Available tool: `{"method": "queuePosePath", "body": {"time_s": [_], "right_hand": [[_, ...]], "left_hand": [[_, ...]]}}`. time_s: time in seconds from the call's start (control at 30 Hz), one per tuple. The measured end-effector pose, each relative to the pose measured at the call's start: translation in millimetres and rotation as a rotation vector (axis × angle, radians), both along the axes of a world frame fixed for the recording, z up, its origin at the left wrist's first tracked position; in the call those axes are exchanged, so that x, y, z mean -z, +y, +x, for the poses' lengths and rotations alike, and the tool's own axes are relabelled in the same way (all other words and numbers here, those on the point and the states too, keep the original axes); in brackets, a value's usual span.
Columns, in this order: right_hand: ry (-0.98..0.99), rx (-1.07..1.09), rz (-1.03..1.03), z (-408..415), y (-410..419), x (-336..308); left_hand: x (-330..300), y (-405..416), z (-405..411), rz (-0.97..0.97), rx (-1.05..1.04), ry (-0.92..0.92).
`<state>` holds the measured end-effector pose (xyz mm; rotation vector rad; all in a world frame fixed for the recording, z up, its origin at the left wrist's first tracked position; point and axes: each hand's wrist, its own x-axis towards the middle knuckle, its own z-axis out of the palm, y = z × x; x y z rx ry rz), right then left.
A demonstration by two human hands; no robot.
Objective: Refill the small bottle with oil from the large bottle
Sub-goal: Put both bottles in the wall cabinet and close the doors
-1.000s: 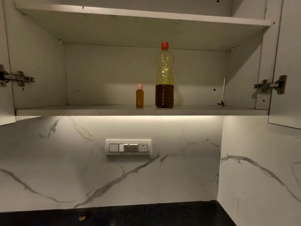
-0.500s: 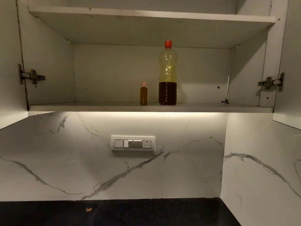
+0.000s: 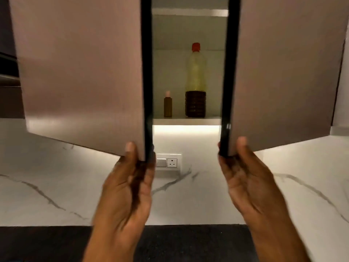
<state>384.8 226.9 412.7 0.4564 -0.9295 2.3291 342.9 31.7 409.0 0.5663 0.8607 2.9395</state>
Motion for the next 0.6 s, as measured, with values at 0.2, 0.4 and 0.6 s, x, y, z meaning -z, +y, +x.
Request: {"method": "queuePosePath", "body": {"time_s": [0.2,0.4,0.6], "right_hand": [[-0.171,0.153,0.115,-69,-15,-10],[-0.231,0.194,0.056,-122,-12,-16],[-0.229,0.224,0.028,-154,-7,-17]], "left_hand": [[-16,50,-43,-0.133,-0.033,-0.057],[-20,84,-93,-0.178,-0.125,-0.038],[-18,101,-130,-0.18,-0.197,0.014]]}}
